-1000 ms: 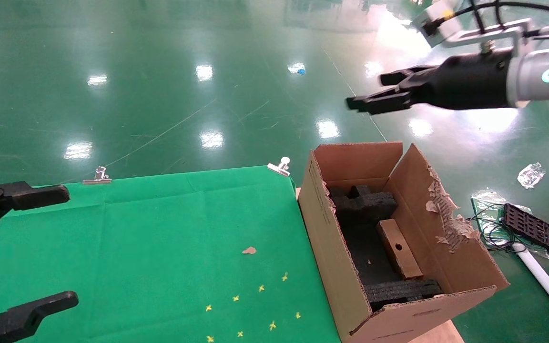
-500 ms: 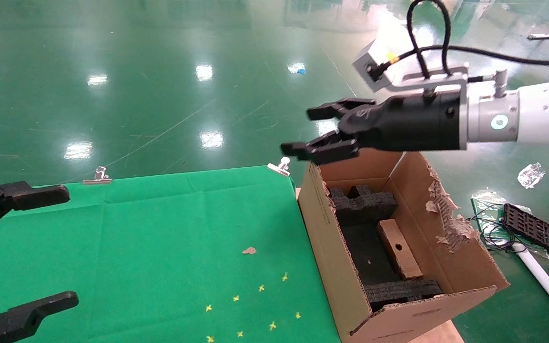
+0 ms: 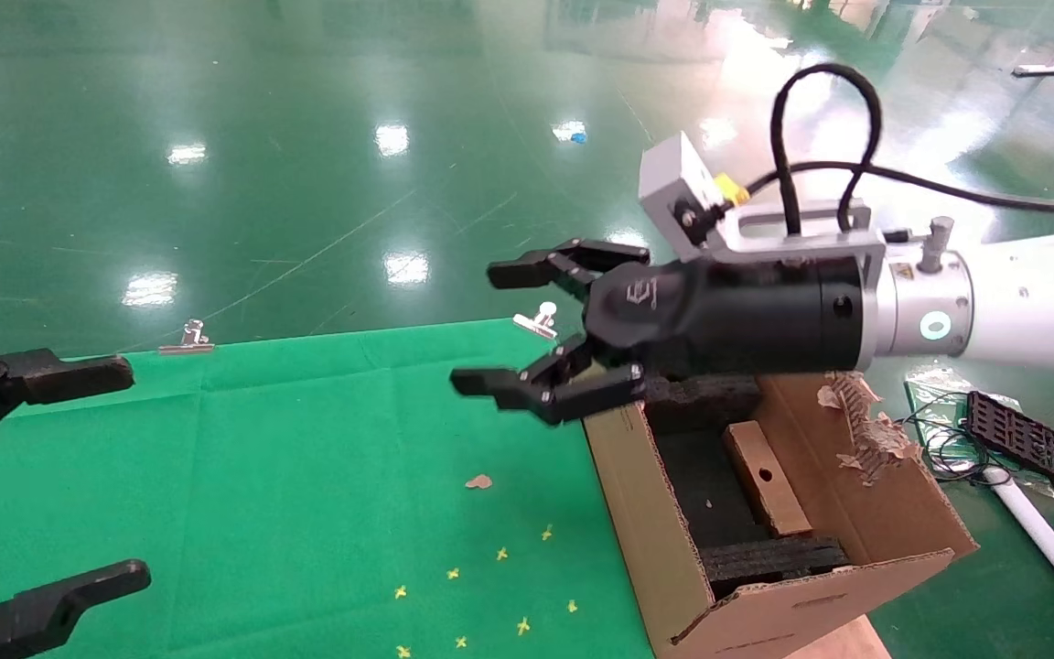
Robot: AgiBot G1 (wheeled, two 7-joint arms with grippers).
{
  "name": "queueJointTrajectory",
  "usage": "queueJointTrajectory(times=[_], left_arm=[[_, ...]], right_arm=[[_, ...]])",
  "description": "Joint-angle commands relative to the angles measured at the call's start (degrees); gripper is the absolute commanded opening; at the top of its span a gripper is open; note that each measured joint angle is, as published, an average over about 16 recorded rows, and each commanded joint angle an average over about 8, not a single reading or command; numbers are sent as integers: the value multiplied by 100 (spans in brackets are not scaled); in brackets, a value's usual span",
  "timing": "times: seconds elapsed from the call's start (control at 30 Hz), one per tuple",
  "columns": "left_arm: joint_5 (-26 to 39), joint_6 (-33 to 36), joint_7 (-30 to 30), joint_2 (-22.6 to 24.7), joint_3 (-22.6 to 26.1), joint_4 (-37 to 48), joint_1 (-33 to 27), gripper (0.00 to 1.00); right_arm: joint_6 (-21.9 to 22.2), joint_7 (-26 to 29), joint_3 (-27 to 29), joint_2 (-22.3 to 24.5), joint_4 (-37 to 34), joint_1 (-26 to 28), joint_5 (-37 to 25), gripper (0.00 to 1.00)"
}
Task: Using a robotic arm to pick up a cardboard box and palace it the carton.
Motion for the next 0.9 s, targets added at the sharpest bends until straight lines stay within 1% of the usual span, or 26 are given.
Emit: queueJointTrajectory(times=[0.03, 0.4, 0.57, 0.7, 0.9], left_arm=[[0, 0, 0, 0, 0, 0, 0, 100], [-1, -1, 1, -1, 2, 0, -1, 100], [-2, -2, 1, -1, 2, 1, 0, 100], [-3, -3, 2, -2, 2, 2, 1, 100], [-3, -4, 2, -2, 3, 2, 1, 100]], right_arm=[[-92, -118, 218, -25, 97, -218, 103, 100], [-607, -783, 1440, -166, 645, -1442, 683, 100], [-788, -1008, 1877, -214, 837, -1886, 889, 100], [-853, -1068, 2035, -233, 905, -2048, 969, 100], [-832, -1037, 1978, -230, 880, -1986, 952, 100]])
